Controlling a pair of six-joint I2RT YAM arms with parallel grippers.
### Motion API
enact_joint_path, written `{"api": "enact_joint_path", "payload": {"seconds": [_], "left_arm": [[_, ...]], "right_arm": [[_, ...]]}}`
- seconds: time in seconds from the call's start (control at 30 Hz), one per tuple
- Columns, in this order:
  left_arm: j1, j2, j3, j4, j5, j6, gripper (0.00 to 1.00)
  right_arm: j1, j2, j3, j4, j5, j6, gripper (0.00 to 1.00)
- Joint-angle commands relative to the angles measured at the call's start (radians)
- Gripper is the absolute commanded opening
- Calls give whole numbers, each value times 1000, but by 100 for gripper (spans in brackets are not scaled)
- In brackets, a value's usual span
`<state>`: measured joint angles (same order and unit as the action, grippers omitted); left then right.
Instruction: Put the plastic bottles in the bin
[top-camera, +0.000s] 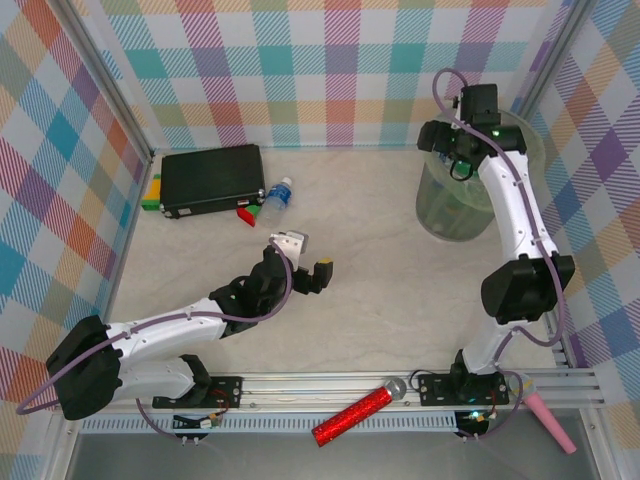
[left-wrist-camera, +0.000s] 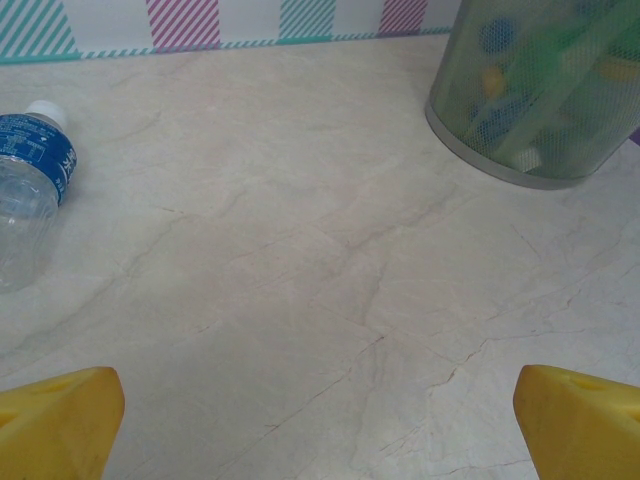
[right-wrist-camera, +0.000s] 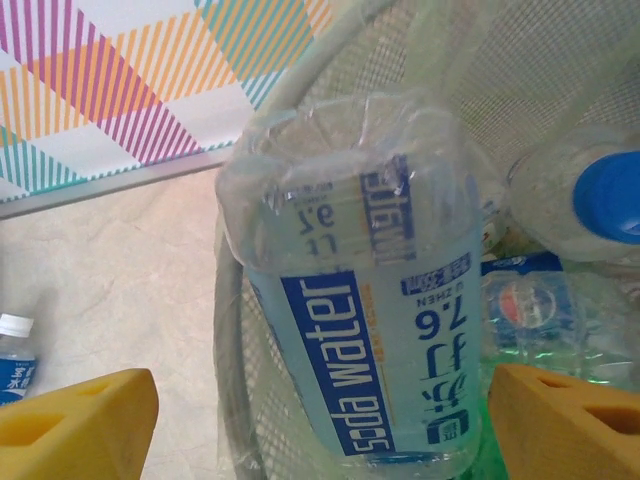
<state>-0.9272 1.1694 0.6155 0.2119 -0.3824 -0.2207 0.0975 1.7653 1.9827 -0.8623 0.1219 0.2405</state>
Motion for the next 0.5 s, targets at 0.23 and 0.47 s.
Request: {"api": "enact_joint_path", "payload": {"seconds": [0.23,0.47], "left_arm": [[-3,-8,7,1,16,-19,100],[-4,-5,7,3,11,-12,100]], "right_arm": [[-20,27,170,-31,59,-17,72],[-26,127,264,21,124,-7,70]]}}
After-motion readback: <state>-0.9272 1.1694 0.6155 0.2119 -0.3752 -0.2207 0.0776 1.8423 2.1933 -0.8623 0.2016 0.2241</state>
